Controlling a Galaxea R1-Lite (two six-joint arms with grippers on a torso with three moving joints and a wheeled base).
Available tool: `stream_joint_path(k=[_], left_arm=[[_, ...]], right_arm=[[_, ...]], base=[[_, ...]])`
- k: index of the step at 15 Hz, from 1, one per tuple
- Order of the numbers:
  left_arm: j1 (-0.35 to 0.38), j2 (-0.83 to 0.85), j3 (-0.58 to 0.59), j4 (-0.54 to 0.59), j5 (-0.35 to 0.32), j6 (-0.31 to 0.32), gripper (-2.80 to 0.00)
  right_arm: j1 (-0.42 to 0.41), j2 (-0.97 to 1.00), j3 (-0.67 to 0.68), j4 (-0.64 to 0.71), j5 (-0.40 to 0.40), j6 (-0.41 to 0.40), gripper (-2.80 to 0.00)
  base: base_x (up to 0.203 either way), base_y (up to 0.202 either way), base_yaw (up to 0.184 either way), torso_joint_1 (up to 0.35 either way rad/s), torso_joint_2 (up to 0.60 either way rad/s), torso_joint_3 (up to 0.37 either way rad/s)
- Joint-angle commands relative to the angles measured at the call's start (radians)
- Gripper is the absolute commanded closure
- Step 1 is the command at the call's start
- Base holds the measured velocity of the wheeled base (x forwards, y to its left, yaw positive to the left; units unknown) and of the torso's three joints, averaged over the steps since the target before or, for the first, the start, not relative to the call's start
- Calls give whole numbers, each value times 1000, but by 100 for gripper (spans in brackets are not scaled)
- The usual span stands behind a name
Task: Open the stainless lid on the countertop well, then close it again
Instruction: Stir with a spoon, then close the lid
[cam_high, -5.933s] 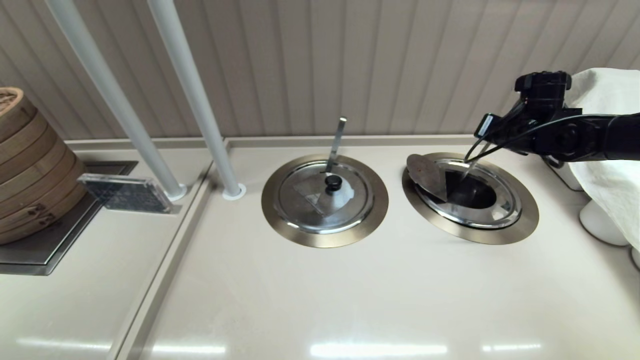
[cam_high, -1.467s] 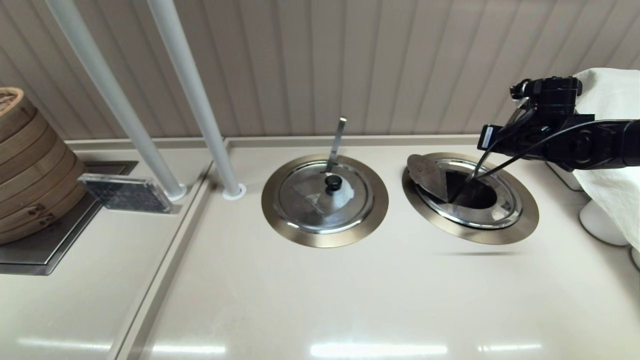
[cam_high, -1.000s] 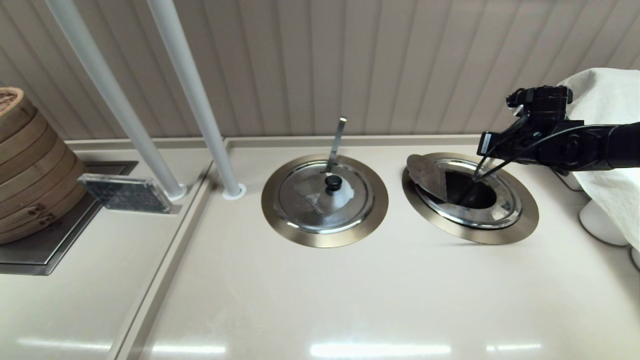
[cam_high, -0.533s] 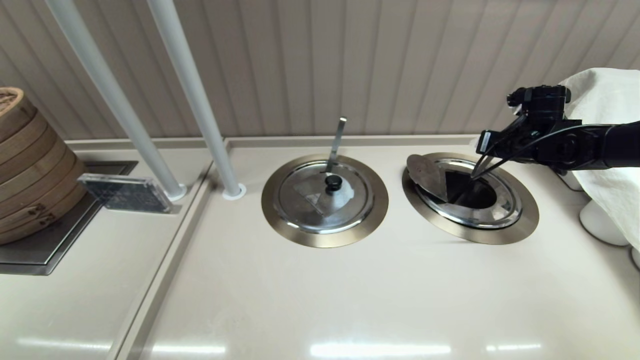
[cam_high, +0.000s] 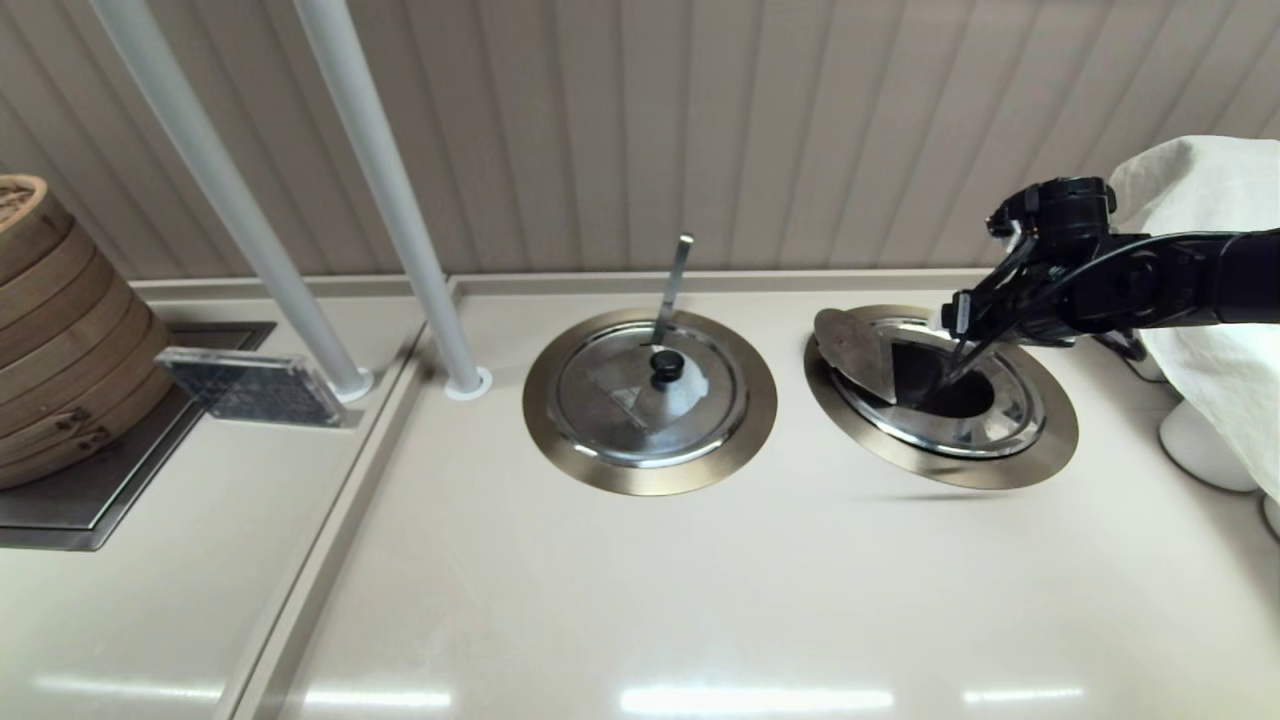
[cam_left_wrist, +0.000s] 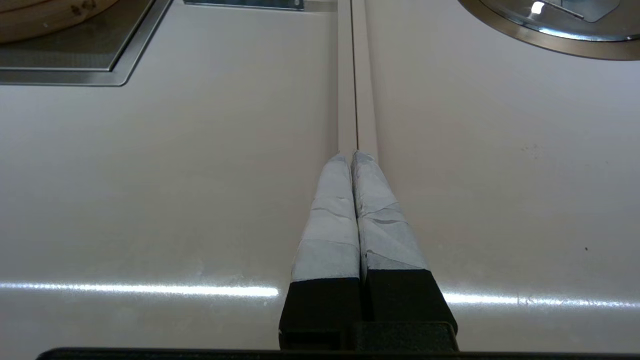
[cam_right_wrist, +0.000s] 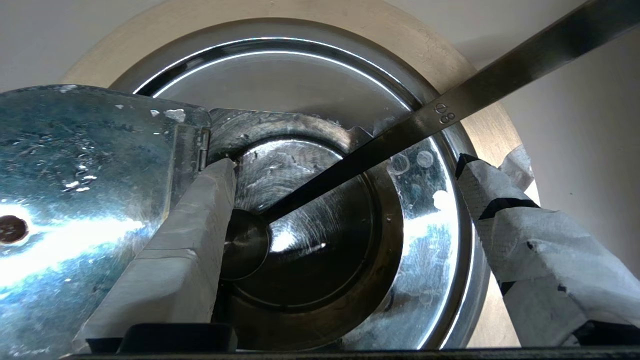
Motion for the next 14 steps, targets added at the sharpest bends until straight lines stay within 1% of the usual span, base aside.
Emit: stream_joint_path(k=[1,2,3,5,6,7,8,9,10,11,12,13,14], left_arm=[[1,1,0,0,1,0,0],[1,1,0,0,1,0,0],[1,1,0,0,1,0,0],[1,1,0,-1,1,0,0],[1,1,0,0,1,0,0],[1,1,0,0,1,0,0],[1,1,0,0,1,0,0],[1,1,0,-1,1,0,0],[1,1,0,0,1,0,0],[1,1,0,0,1,0,0],[1,1,0,-2,1,0,0],[1,1,0,-2,1,0,0],[1,1,0,0,1,0,0]], right_arm=[[22,-81,34,5,1,1,-280],[37,-126,66,2,18,1,-280],[48,-172,108,-15,53,1,-280],[76,-255,215,-97,118,-13,-280],[102,-300,278,-131,128,-46,-280],[132,-337,343,-147,129,-102,-280],[168,-371,429,-157,118,-185,-280],[207,-399,525,-176,93,-292,-280],[262,-413,609,-227,57,-382,-280],[345,-407,672,-337,-6,-436,-280],[403,-370,713,-455,-90,-470,-280],[437,-313,744,-535,-152,-503,-280],[461,-268,769,-612,-188,-534,-280]], base=[[0,0,0,0,0,0],[0,0,0,0,0,0],[0,0,0,0,0,0],[0,0,0,0,0,0],[0,0,0,0,0,0],[0,0,0,0,0,0],[0,0,0,0,0,0],[0,0,0,0,0,0],[0,0,0,0,0,0],[0,0,0,0,0,0],[0,0,0,0,0,0],[0,0,0,0,0,0],[0,0,0,0,0,0]])
